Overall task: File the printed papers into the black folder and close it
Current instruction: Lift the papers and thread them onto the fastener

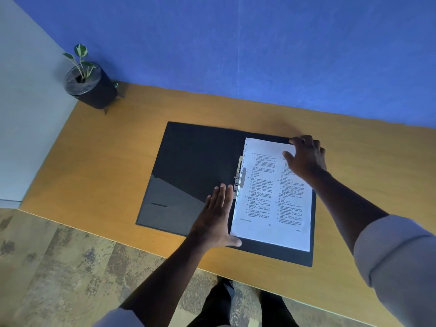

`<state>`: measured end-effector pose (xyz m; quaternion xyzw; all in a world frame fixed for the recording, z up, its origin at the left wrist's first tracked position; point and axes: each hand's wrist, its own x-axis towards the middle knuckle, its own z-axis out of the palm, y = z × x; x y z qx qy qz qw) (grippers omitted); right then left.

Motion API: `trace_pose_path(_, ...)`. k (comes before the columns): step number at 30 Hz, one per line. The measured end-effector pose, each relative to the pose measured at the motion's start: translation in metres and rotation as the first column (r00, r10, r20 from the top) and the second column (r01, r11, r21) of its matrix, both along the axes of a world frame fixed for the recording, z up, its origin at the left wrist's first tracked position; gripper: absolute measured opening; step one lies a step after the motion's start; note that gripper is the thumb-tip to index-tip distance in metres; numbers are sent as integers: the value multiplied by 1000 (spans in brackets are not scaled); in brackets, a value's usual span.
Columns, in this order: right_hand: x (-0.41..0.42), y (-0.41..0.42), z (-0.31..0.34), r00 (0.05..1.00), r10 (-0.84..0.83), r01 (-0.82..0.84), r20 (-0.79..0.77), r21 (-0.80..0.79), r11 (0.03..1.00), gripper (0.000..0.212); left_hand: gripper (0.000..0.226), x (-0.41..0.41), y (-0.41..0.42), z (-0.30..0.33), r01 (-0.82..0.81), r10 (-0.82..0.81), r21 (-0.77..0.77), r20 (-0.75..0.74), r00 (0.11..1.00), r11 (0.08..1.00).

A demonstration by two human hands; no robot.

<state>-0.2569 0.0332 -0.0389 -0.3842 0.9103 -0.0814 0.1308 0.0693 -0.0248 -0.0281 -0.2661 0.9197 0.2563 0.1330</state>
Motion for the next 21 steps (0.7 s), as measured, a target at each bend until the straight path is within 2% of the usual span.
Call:
trace_pose_path(4,2,2,1,1000,6,-6,5,-9,1000,49,147,-3,2,1,-5,5,-19,0,1000,1000)
trace_pose_path(15,-1,5,3,999,23,-24,43,17,1000,54,143,-5,4,1,-26,26,-27,15,1000,999)
trace_pose_path(18,0,8,5,997,6,-3,76,-48,999,53,143,-5,5,1,-26,26,-30,22,999,999)
trace_pose_path(21,-1,15,5,991,-109,120,83,-154,981,47,142,-5,5,2,-21,22,-31,27,999,999)
